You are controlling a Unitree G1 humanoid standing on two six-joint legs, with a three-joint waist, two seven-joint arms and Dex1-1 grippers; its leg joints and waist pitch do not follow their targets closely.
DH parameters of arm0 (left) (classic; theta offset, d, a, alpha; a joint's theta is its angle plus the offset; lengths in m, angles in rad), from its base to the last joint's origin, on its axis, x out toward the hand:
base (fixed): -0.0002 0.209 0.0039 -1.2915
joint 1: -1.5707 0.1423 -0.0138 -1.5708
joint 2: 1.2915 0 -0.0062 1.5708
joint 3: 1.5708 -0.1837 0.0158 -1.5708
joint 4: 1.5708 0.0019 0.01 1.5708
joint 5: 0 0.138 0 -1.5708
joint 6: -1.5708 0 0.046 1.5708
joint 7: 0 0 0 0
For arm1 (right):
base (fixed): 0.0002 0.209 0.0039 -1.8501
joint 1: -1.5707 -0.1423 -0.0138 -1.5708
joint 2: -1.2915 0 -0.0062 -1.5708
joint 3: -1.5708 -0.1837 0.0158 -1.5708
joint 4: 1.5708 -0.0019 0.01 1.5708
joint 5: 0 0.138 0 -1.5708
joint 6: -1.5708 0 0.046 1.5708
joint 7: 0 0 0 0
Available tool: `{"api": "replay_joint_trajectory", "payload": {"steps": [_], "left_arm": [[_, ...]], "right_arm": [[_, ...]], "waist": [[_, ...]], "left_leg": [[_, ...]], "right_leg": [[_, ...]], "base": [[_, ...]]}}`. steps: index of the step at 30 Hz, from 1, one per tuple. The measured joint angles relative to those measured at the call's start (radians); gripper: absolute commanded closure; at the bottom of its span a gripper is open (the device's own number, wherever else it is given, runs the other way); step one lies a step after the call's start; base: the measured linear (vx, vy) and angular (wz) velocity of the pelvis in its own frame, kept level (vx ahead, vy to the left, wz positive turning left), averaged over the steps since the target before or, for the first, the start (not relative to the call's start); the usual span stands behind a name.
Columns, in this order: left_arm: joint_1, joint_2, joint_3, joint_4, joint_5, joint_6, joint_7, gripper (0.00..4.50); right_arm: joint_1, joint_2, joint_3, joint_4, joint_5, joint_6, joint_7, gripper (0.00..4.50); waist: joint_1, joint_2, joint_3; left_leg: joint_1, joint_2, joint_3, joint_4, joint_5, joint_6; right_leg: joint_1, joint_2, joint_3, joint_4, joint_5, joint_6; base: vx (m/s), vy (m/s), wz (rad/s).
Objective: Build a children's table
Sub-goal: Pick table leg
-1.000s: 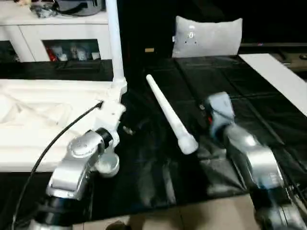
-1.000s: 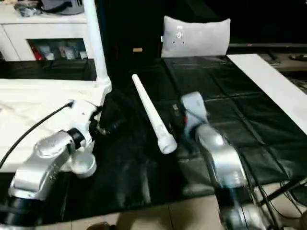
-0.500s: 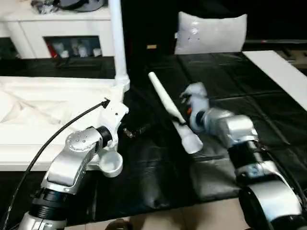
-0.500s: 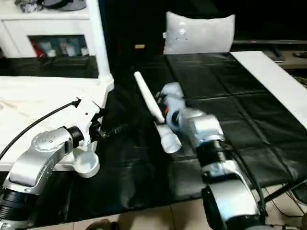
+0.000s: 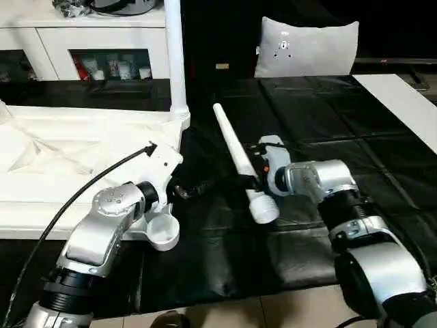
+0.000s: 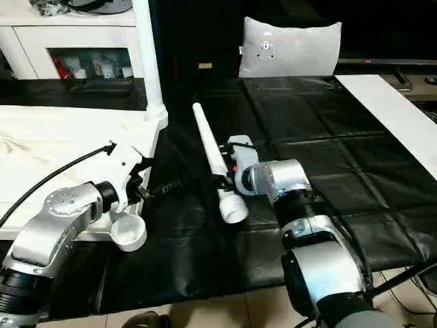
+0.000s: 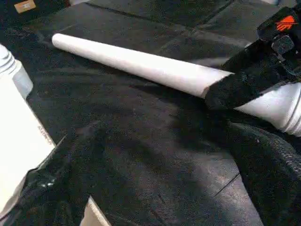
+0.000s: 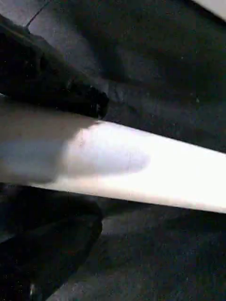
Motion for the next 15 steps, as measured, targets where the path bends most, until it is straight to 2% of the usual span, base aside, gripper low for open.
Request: {"api": "replay_joint_trajectory", "payload": {"steps": [5, 7, 15], "left_arm": [[0.0, 0.0, -0.004, 0.0, 0.0, 0.0, -0.012, 0.0], [0.0, 0.0, -0.01, 0.0, 0.0, 0.0, -0.016, 0.0], [0.0, -0.001, -0.019, 0.001, 0.0, 0.0, -0.022, 0.0]], "right_arm": [[0.001, -0.004, -0.013, -0.003, 0.001, 0.02, 0.001, 1.74], [0.004, -0.005, -0.018, -0.005, 0.003, 0.022, 0.001, 2.05], [0.02, -0.005, -0.026, -0.032, 0.014, 0.035, 0.002, 2.57]], "waist": [[0.0, 0.0, 0.0], [0.0, 0.001, 0.0], [-0.001, 0.001, 0.0]], "left_leg": [[0.0, 0.0, 0.0, 0.0, 0.0, 0.0], [0.0, 0.0, 0.0, 0.0, 0.0, 0.0], [0.001, 0.0, 0.0, -0.001, 0.0, 0.0]], "right_leg": [[0.0, 0.0, 0.0, 0.0, 0.0, 0.0], [0.0, 0.0, 0.0, 0.0, 0.0, 0.0], [0.0, 0.0, 0.0, 0.0, 0.0, 0.0]], "base": [[0.0, 0.0, 0.0], [0.0, 0.0, 0.0], [0.0, 0.0, 0.0]]}}
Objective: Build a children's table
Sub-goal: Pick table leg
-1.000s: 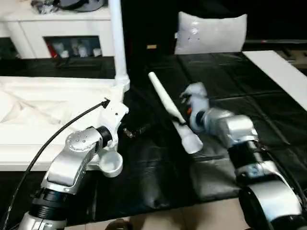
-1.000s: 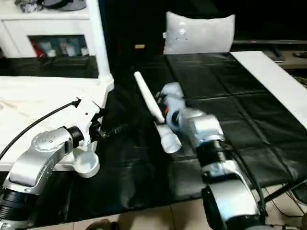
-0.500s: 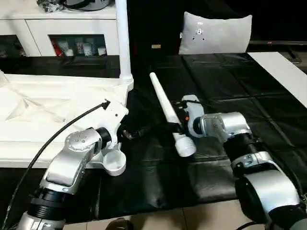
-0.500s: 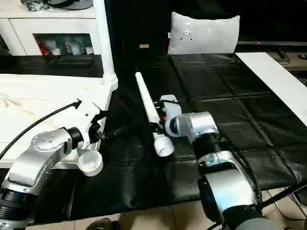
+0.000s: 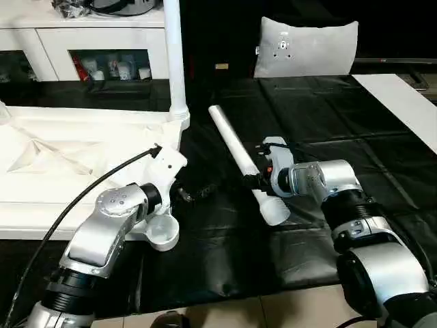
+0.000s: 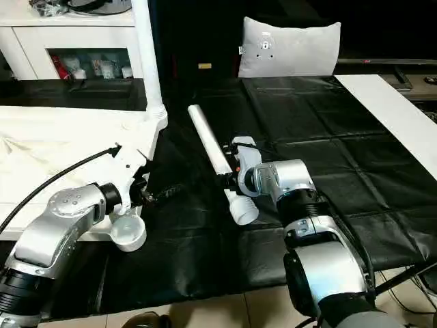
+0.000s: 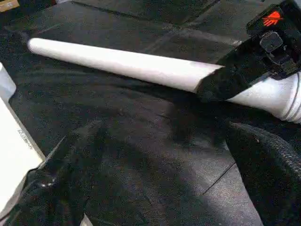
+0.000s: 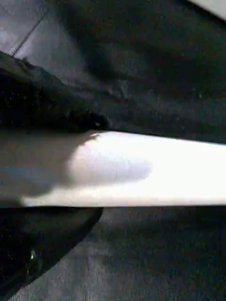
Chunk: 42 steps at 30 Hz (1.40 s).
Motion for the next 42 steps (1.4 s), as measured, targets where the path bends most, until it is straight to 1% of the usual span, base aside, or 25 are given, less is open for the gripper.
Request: {"api": "replay_joint_trajectory", "payload": {"steps": [6, 8, 11, 12, 14, 16, 17, 18, 19, 20, 21, 24, 25, 27, 30, 31, 33, 34, 36, 37, 38, 42], "left_arm": [[0.0, -0.001, 0.0, 0.0, 0.0, 0.0, -0.001, 0.0], [0.0, -0.002, -0.001, 0.0, 0.0, 0.0, 0.0, 0.0], [0.001, -0.005, -0.003, 0.0, 0.0, 0.0, 0.001, 0.0], [0.003, -0.006, -0.004, 0.0, 0.001, 0.0, 0.001, 0.0], [0.002, -0.009, -0.007, 0.0, 0.001, -0.002, 0.003, 0.0], [0.003, -0.011, -0.008, 0.0, 0.003, -0.009, 0.007, 0.0], [0.003, -0.012, -0.007, 0.0, 0.004, -0.013, 0.01, 0.0], [0.001, -0.019, -0.005, 0.001, 0.003, -0.021, 0.014, 0.0], [0.0, -0.026, -0.001, 0.001, 0.002, -0.026, 0.017, 0.0], [-0.007, -0.037, 0.002, 0.001, -0.001, -0.035, 0.024, 0.0], [-0.013, -0.047, 0.003, 0.001, -0.002, -0.04, 0.026, 0.0], [-0.042, -0.083, 0.011, 0.005, -0.026, -0.042, 0.032, 0.0], [-0.055, -0.117, 0.034, 0.013, -0.05, -0.041, 0.04, 0.0], [-0.11, -0.194, 0.088, 0.039, -0.115, -0.037, 0.069, 0.0], [-0.171, -0.237, 0.112, 0.04, -0.168, -0.035, 0.081, 0.0], [-0.193, -0.268, 0.138, 0.05, -0.205, -0.02, 0.092, 0.0], [-0.233, -0.325, 0.181, 0.08, -0.275, 0.012, 0.11, 0.0], [-0.279, -0.368, 0.225, 0.111, -0.333, 0.048, 0.124, 0.0], [-0.324, -0.395, 0.258, 0.122, -0.395, 0.08, 0.134, 0.0], [-0.355, -0.416, 0.281, 0.138, -0.444, 0.107, 0.135, 0.0], [-0.369, -0.429, 0.297, 0.143, -0.475, 0.122, 0.136, 0.0], [-0.39, -0.459, 0.345, 0.167, -0.566, 0.173, 0.147, 0.0]], "right_arm": [[0.014, 0.001, -0.01, -0.019, 0.001, -0.002, -0.005, 2.64], [0.025, 0.003, -0.04, -0.031, 0.01, -0.009, -0.023, 2.65], [0.047, 0.008, -0.112, -0.05, 0.051, -0.014, -0.046, 2.65], [0.054, 0.008, -0.123, -0.059, 0.062, -0.016, -0.051, 2.65], [0.079, 0.007, -0.122, -0.109, 0.063, -0.021, -0.058, 2.65], [0.125, 0.008, -0.138, -0.186, 0.076, -0.058, -0.055, 2.66], [0.14, 0.01, -0.155, -0.217, 0.087, -0.067, -0.054, 2.66], [0.165, 0.018, -0.194, -0.274, 0.116, -0.08, -0.055, 2.66], [0.182, 0.026, -0.22, -0.309, 0.133, -0.098, -0.056, 2.66], [0.196, 0.033, -0.253, -0.357, 0.16, -0.132, -0.056, 2.66], [0.205, 0.034, -0.27, -0.384, 0.172, -0.161, -0.053, 2.66], [0.221, 0.028, -0.304, -0.442, 0.205, -0.244, -0.014, 2.66], [0.235, 0.018, -0.318, -0.457, 0.239, -0.241, 0.028, 2.66], [0.266, 0.008, -0.357, -0.483, 0.318, -0.201, 0.118, 2.66], [0.283, 0.015, -0.365, -0.51, 0.364, -0.195, 0.167, 2.66], [0.3, 0.016, -0.385, -0.537, 0.4, -0.194, 0.196, 2.66], [0.323, 0.018, -0.405, -0.577, 0.459, -0.189, 0.248, 2.66], [0.34, 0.02, -0.418, -0.607, 0.504, -0.179, 0.293, 2.66], [0.341, 0.02, -0.418, -0.63, 0.542, -0.171, 0.331, 2.66], [0.346, 0.012, -0.417, -0.648, 0.562, -0.169, 0.36, 2.66], [0.35, 0.006, -0.411, -0.657, 0.576, -0.167, 0.378, 2.66], [0.372, -0.006, -0.393, -0.676, 0.597, -0.148, 0.422, 2.66]], "waist": [[0.0, 0.0, 0.0], [0.0, -0.001, 0.0], [-0.001, -0.001, 0.0], [-0.002, -0.001, 0.0], [-0.002, -0.001, 0.0], [0.001, -0.001, 0.0], [0.001, -0.001, 0.0], [0.003, -0.001, 0.0], [0.004, -0.001, 0.0], [0.003, -0.001, 0.0], [0.003, -0.001, 0.0], [0.0, -0.001, 0.0], [0.002, -0.001, 0.0], [0.008, -0.001, 0.0], [0.003, 0.001, 0.0], [0.003, 0.002, 0.0], [0.005, 0.003, 0.001], [0.008, 0.003, 0.001], [0.011, 0.004, 0.001], [0.014, 0.003, 0.001], [0.015, 0.003, 0.001], [0.02, 0.003, 0.001]], "left_leg": [[0.0, 0.0, 0.0, 0.0, 0.0, 0.0], [0.001, 0.0, 0.0, 0.0, 0.0, 0.0], [0.001, 0.0, 0.001, -0.001, 0.0, 0.0], [0.001, 0.0, 0.001, -0.001, 0.0, 0.0], [0.0, 0.0, 0.001, -0.003, 0.001, -0.001], [-0.001, 0.0, 0.001, -0.004, 0.001, -0.002], [-0.002, 0.0, 0.001, -0.004, 0.001, -0.002], [-0.003, 0.0, 0.001, -0.005, 0.001, -0.002], [-0.003, 0.0, 0.001, -0.005, 0.001, -0.002], [-0.003, 0.0, 0.002, -0.006, 0.001, -0.002], [-0.003, 0.0, 0.002, -0.006, 0.001, -0.001], [-0.003, 0.0, 0.003, -0.006, 0.001, -0.001], [-0.003, 0.0, 0.003, -0.006, 0.001, -0.001], [-0.003, 0.0, 0.004, -0.005, 0.001, -0.001], [-0.002, 0.0, 0.004, -0.005, 0.002, 0.001], [-0.002, 0.0, 0.004, -0.005, 0.002, 0.001], [-0.003, 0.001, 0.004, -0.005, 0.003, 0.004], [-0.003, 0.001, 0.004, -0.005, 0.003, 0.004], [-0.003, 0.001, 0.004, -0.005, 0.003, 0.006], [-0.003, 0.001, 0.004, -0.005, 0.004, 0.006], [-0.003, 0.001, 0.004, -0.005, 0.004, 0.007], [-0.003, 0.001, 0.004, -0.005, 0.004, 0.008]], "right_leg": [[0.0, 0.0, 0.0, 0.0, 0.0, 0.0], [0.0, 0.0, 0.0, 0.0, 0.0, 0.0], [0.0, 0.0, 0.001, 0.0, 0.0, 0.0], [-0.001, 0.0, 0.001, 0.0, 0.0, 0.0], [-0.002, 0.0, 0.001, -0.001, 0.0, 0.0], [-0.003, 0.0, 0.001, -0.002, 0.001, 0.001], [-0.003, 0.0, 0.001, -0.003, 0.001, 0.001], [-0.003, 0.0, 0.0, -0.004, 0.001, 0.002], [-0.003, 0.0, 0.0, -0.006, 0.001, 0.003], [-0.003, 0.0, 0.001, -0.007, 0.003, 0.005], [-0.003, 0.0, 0.001, -0.008, 0.003, 0.005], [-0.002, 0.0, 0.002, -0.008, 0.003, 0.005], [-0.002, 0.0, 0.001, -0.008, 0.003, 0.005], [-0.001, -0.001, 0.001, -0.008, 0.003, 0.005], [-0.001, -0.001, 0.001, -0.008, 0.003, 0.005], [-0.001, -0.001, 0.001, -0.008, 0.003, 0.005], [-0.001, -0.001, 0.0, -0.008, 0.003, 0.004], [-0.001, -0.001, 0.0, -0.008, 0.003, 0.004], [-0.001, -0.001, 0.0, -0.008, 0.003, 0.004], [-0.001, -0.001, 0.0, -0.008, 0.003, 0.004], [-0.001, -0.001, 0.0, -0.008, 0.003, 0.004], [-0.001, -0.001, 0.0, -0.008, 0.003, 0.004]], "base": [[0.0, 0.0, 0.0], [0.0, 0.0, 0.0], [0.0, 0.0, 0.0], [0.0, 0.0, 0.0], [0.0, 0.0, 0.0], [0.0, 0.0, 0.0], [0.0, 0.0, 0.0], [0.0, 0.0, 0.0], [0.0, 0.0, 0.0], [0.0, 0.0, 0.0], [0.0, 0.0, 0.0], [0.0, 0.0, 0.0], [0.0, 0.0, 0.0], [0.0, 0.0, 0.0], [0.0, 0.0, 0.0], [0.0, 0.0, 0.0], [0.0, 0.0, 0.0], [0.0, 0.0, 0.0], [0.0, 0.0, 0.0], [0.0, 0.0, 0.0], [0.0, 0.0, 0.0], [0.0, 0.0, 0.0]]}}
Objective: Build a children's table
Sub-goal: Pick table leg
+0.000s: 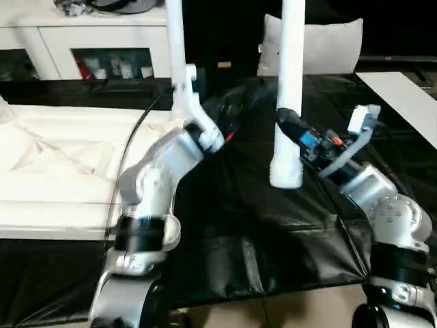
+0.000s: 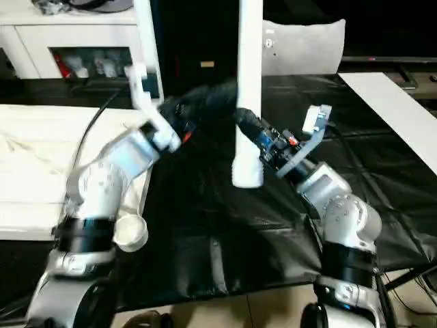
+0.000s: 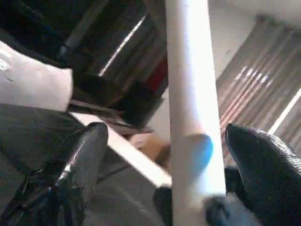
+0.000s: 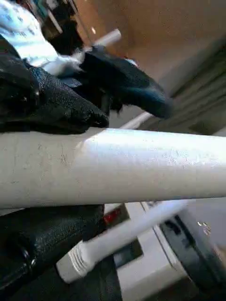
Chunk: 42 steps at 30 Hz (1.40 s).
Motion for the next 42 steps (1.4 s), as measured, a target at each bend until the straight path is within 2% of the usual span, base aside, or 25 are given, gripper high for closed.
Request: {"api": "replay_joint_trajectory", "payload": {"steps": [3, 11, 15, 17, 19, 23, 25, 33, 36, 37, 42], "left_arm": [[-0.002, -0.011, 0.033, 0.008, -0.062, 0.034, 0.008, 0.0], [-0.009, -0.021, 0.051, 0.008, -0.119, 0.087, 0.008, 0.0], [-0.009, -0.023, 0.05, 0.008, -0.156, 0.116, -0.009, 0.0], [-0.009, -0.028, 0.048, 0.006, -0.181, 0.133, -0.03, 0.28], [-0.008, -0.028, 0.049, -0.002, -0.211, 0.147, -0.062, 0.35], [-0.008, -0.028, 0.049, -0.018, -0.248, 0.155, -0.085, 0.8], [-0.007, -0.028, 0.049, -0.018, -0.252, 0.155, -0.085, 0.84], [-0.004, -0.024, 0.05, -0.018, -0.258, 0.154, -0.092, 1.64], [-0.002, -0.02, 0.05, -0.018, -0.258, 0.152, -0.092, 1.72], [-0.001, -0.02, 0.05, -0.018, -0.258, 0.151, -0.092, 1.91], [0.001, -0.02, 0.049, -0.018, -0.258, 0.144, -0.092, 2.29]], "right_arm": [[0.009, -0.004, 0.013, -0.01, 0.007, 0.015, 0.019, 2.66], [0.035, -0.017, 0.035, -0.046, 0.058, 0.026, 0.05, 2.66], [0.056, -0.037, 0.077, -0.052, 0.061, 0.045, 0.09, 2.66], [0.065, -0.039, 0.1, -0.067, 0.061, 0.046, 0.102, 2.66], [0.074, -0.043, 0.121, -0.075, 0.061, 0.046, 0.114, 2.66], [0.076, -0.046, 0.131, -0.075, 0.061, 0.046, 0.118, 2.66], [0.076, -0.05, 0.132, -0.078, 0.064, 0.046, 0.126, 2.66], [0.076, -0.057, 0.141, -0.084, 0.073, 0.042, 0.13, 2.66], [0.076, -0.057, 0.146, -0.084, 0.076, 0.036, 0.134, 2.66], [0.076, -0.057, 0.147, -0.084, 0.076, 0.036, 0.133, 2.66], [0.076, -0.061, 0.151, -0.086, 0.081, 0.034, 0.136, 2.66]], "waist": [[0.004, 0.0, 0.0], [0.01, 0.0, 0.0], [0.007, 0.0, 0.0], [0.007, 0.0, 0.0], [0.007, 0.0, 0.0], [0.008, 0.0, 0.0], [0.008, 0.0, 0.0], [0.007, 0.0, 0.0], [0.006, 0.0, 0.0], [0.007, 0.0, 0.0], [0.006, 0.0, 0.0]], "left_leg": [[0.0, 0.0, 0.0, 0.0, 0.0, 0.0], [0.0, 0.0, 0.0, 0.0, 0.0, 0.001], [0.0, 0.0, 0.0, 0.0, 0.0, 0.001], [0.0, 0.0, 0.0, 0.0, 0.0, 0.001], [0.0, 0.0, 0.0, 0.0, 0.0, 0.001], [0.0, 0.0, 0.0, 0.0, 0.0, 0.001], [0.0, 0.0, 0.0, 0.0, 0.0, 0.001], [0.0, 0.0, 0.0, 0.0, 0.0, 0.001], [0.0, 0.0, 0.0, 0.0, 0.0, 0.001], [0.0, 0.0, 0.0, 0.0, 0.0, 0.001], [0.0, 0.0, 0.0, 0.0, 0.0, 0.001]], "right_leg": [[0.0, 0.0, 0.0, 0.0, 0.0, 0.0], [0.001, -0.001, 0.0, -0.002, 0.0, 0.0], [0.001, -0.001, -0.001, -0.002, 0.0, 0.0], [0.001, -0.001, -0.001, -0.002, 0.0, 0.0], [0.001, -0.001, -0.001, -0.002, 0.0, 0.0], [0.001, -0.001, 0.0, -0.002, 0.0, 0.0], [0.001, -0.001, 0.0, -0.002, 0.0, 0.0], [0.001, -0.001, 0.0, -0.003, 0.0, 0.0], [0.002, -0.001, 0.0, -0.003, 0.0, 0.0], [0.002, -0.001, -0.001, -0.003, 0.0, 0.0], [0.002, -0.001, 0.0, -0.003, 0.0, 0.0]], "base": [[0.0, 0.0, 0.0], [0.0, 0.0, 0.0], [0.0, 0.0, 0.0], [0.0, 0.0, 0.0], [0.0, 0.0, 0.0], [0.0, 0.0, 0.0], [0.0, 0.0, 0.0], [0.0, 0.0, 0.0], [0.0, 0.0, 0.0], [0.0, 0.0, 0.0], [0.0, 0.0, 0.0]]}}
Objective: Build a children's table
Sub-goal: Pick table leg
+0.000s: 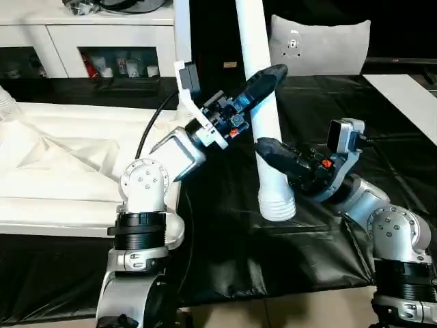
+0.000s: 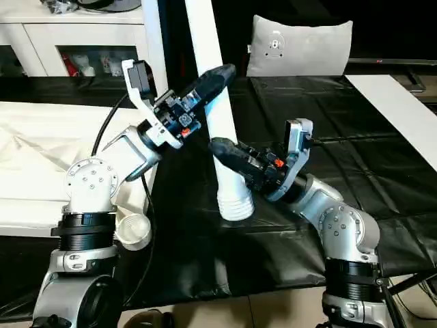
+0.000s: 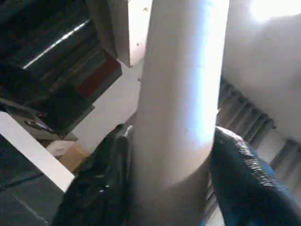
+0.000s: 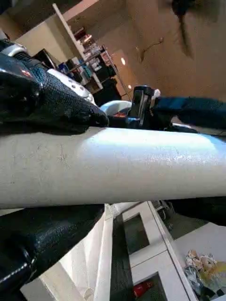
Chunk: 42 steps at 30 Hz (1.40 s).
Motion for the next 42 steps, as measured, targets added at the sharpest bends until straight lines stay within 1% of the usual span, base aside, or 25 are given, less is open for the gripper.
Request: {"api": "replay_joint_trajectory", "payload": {"steps": [2, 5, 10, 12, 13, 14, 15, 16, 18, 21, 22, 23, 24, 27, 30, 32, 35, 40, 42], "left_arm": [[0.0, 0.001, -0.001, 0.0, 0.0, -0.002, 0.0, 2.47], [0.0, 0.004, -0.003, 0.0, 0.001, -0.005, 0.0, 2.58], [0.0, 0.006, -0.009, 0.0, 0.007, -0.019, 0.0, 2.62], [0.0, 0.008, -0.014, 0.0, 0.024, -0.038, 0.002, 2.63], [0.0, 0.009, -0.016, 0.001, 0.037, -0.05, 0.005, 2.64], [-0.002, 0.011, -0.021, 0.006, 0.054, -0.065, 0.015, 2.64], [-0.004, 0.016, -0.023, 0.011, 0.078, -0.083, 0.024, 2.65], [-0.004, 0.023, -0.03, 0.013, 0.095, -0.094, 0.032, 2.66], [-0.006, 0.05, -0.055, 0.024, 0.148, -0.118, 0.051, 2.67], [-0.007, 0.074, -0.088, 0.037, 0.21, -0.139, 0.066, 2.69], [-0.009, 0.085, -0.102, 0.037, 0.232, -0.149, 0.066, 2.69], [-0.012, 0.093, -0.117, 0.037, 0.251, -0.16, 0.066, 2.71], [-0.016, 0.096, -0.125, 0.037, 0.265, -0.166, 0.066, 2.71], [-0.032, 0.112, -0.151, 0.037, 0.301, -0.183, 0.064, 2.71], [-0.04, 0.137, -0.186, 0.035, 0.329, -0.193, 0.046, 2.71], [-0.041, 0.146, -0.205, 0.028, 0.344, -0.198, 0.034, 2.71], [-0.044, 0.154, -0.23, 0.022, 0.373, -0.209, 0.024, 2.71], [-0.045, 0.152, -0.245, 0.013, 0.387, -0.23, 0.021, 2.71], [-0.045, 0.153, -0.255, 0.009, 0.397, -0.236, 0.022, 2.71]], "right_arm": [[0.0, 0.0, 0.001, 0.0, 0.005, 0.0, -0.001, 2.66], [0.0, -0.001, 0.004, 0.0, 0.012, 0.0, -0.004, 2.66], [0.0, -0.002, 0.012, 0.001, 0.01, -0.016, -0.011, 2.66], [-0.008, 0.003, 0.017, 0.009, 0.0, -0.021, -0.024, 2.66], [-0.015, 0.008, 0.018, 0.017, -0.005, -0.021, -0.031, 2.1], [-0.026, 0.01, 0.022, 0.033, -0.009, -0.021, -0.041, 2.1], [-0.036, 0.011, 0.025, 0.045, -0.017, -0.023, -0.057, 1.96], [-0.041, 0.01, 0.024, 0.052, -0.029, -0.035, -0.078, 1.9], [-0.049, 0.003, 0.016, 0.066, -0.062, -0.074, -0.124, 1.63], [-0.05, -0.024, 0.016, 0.075, -0.094, -0.096, -0.142, 1.35], [-0.05, -0.031, 0.016, 0.075, -0.103, -0.099, -0.146, 1.35], [-0.05, -0.037, 0.016, 0.075, -0.105, -0.099, -0.15, 1.14], [-0.05, -0.042, 0.016, 0.074, -0.108, -0.098, -0.155, 1.14], [-0.05, -0.071, 0.025, 0.057, -0.147, -0.102, -0.175, 0.94], [-0.05, -0.127, 0.04, 0.048, -0.181, -0.106, -0.183, 0.94], [-0.05, -0.158, 0.054, 0.047, -0.182, -0.104, -0.158, 0.94], [-0.047, -0.212, 0.097, 0.037, -0.194, -0.097, -0.091, 0.94], [-0.047, -0.22, 0.137, 0.053, -0.23, -0.095, -0.08, 0.94], [-0.047, -0.221, 0.143, 0.065, -0.239, -0.093, -0.085, 0.94]], "waist": [[0.0, 0.0, 0.0], [0.0, 0.0, 0.0], [0.0, 0.0, 0.0], [-0.001, 0.0, 0.0], [-0.002, 0.0, 0.0], [-0.003, 0.0, 0.0], [-0.003, 0.0, 0.0], [-0.003, 0.0, 0.0], [-0.001, 0.001, 0.0], [0.0, 0.001, 0.0], [-0.001, 0.001, 0.0], [-0.002, 0.001, 0.0], [-0.002, 0.001, 0.0], [-0.002, 0.001, 0.001], [-0.001, 0.001, 0.001], [-0.001, 0.001, 0.001], [0.0, 0.001, 0.001], [-0.001, 0.001, 0.001], [-0.001, 0.001, 0.001]], "left_leg": [[0.0, 0.0, 0.0, 0.0, 0.0, 0.0], [0.0, 0.0, 0.0, 0.0, 0.0, 0.0], [0.0, 0.0, 0.0, 0.0, 0.0, 0.0], [0.0, 0.0, 0.0, 0.0, 0.0, 0.0], [0.0, 0.0, 0.0, 0.0, 0.0, 0.0], [0.0, 0.0, 0.0, 0.0, 0.0, 0.0], [0.0, 0.0, 0.0, 0.0, 0.0, 0.0], [0.0, 0.0, 0.0, 0.0, 0.0, 0.0], [0.0, 0.0, 0.0, 0.0, 0.0, 0.0], [-0.001, 0.0, 0.0, 0.0, 0.0, 0.0], [-0.001, 0.0, 0.0, 0.0, 0.0, 0.001], [-0.001, 0.0, 0.0, 0.0, -0.001, 0.001], [-0.001, 0.0, 0.0, 0.0, -0.001, 0.001], [-0.001, 0.0, 0.0, 0.0, -0.001, 0.001], [-0.001, 0.0, 0.0, 0.0, 0.0, 0.001], [-0.001, 0.0, 0.0, 0.0, 0.0, 0.001], [-0.001, 0.0, 0.0, 0.0, 0.0, 0.001], [-0.001, 0.0, 0.0, 0.0, 0.0, 0.001], [-0.001, 0.0, 0.0, 0.001, 0.0, 0.001]], "right_leg": [[0.0, 0.0, 0.0, 0.0, 0.0, 0.0], [0.0, 0.0, 0.0, 0.0, 0.0, 0.0], [0.0, 0.0, 0.0, 0.0, 0.0, 0.0], [0.0, 0.0, 0.0, 0.0, 0.0, 0.0], [0.0, 0.0, 0.0, 0.0, 0.0, 0.0], [0.0, 0.0, 0.0, 0.0, 0.0, 0.0], [0.0, 0.0, 0.0, 0.0, 0.0, 0.0], [0.0, 0.0, 0.0, 0.0, 0.0, 0.0], [0.0, 0.0, 0.0, 0.0, 0.0, 0.0], [0.001, 0.0, 0.0, -0.002, 0.001, 0.001], [0.0, 0.0, 0.0, -0.002, 0.001, 0.002], [0.0, 0.0, 0.0, -0.002, 0.001, 0.002], [0.0, 0.0, 0.0, -0.002, 0.001, 0.002], [0.0, 0.0, 0.0, -0.002, 0.001, 0.002], [0.0, 0.0, 0.0, -0.002, 0.001, 0.002], [0.001, 0.0, 0.0, -0.002, 0.001, 0.002], [0.001, 0.0, 0.0, -0.002, 0.001, 0.002], [0.0, 0.0, 0.0, -0.001, 0.001, 0.002], [0.0, 0.0, 0.0, -0.001, 0.001, 0.002]], "base": [[0.0, 0.0, 0.0], [0.0, 0.0, 0.0], [0.0, 0.0, 0.0], [0.0, 0.0, 0.0], [0.0, 0.0, 0.0], [0.0, 0.0, 0.0], [0.0, 0.0, 0.0], [0.0, 0.0, 0.0], [0.0, 0.0, 0.0], [0.0, 0.0, 0.0], [0.0, 0.0, 0.0], [0.0, 0.0, 0.0], [0.0, 0.0, 0.0], [0.0, 0.0, 0.0], [0.0, 0.0, 0.0], [0.0, 0.0, 0.0], [0.0, 0.0, 0.0], [0.0, 0.0, 0.0], [0.0, 0.0, 0.0]]}}
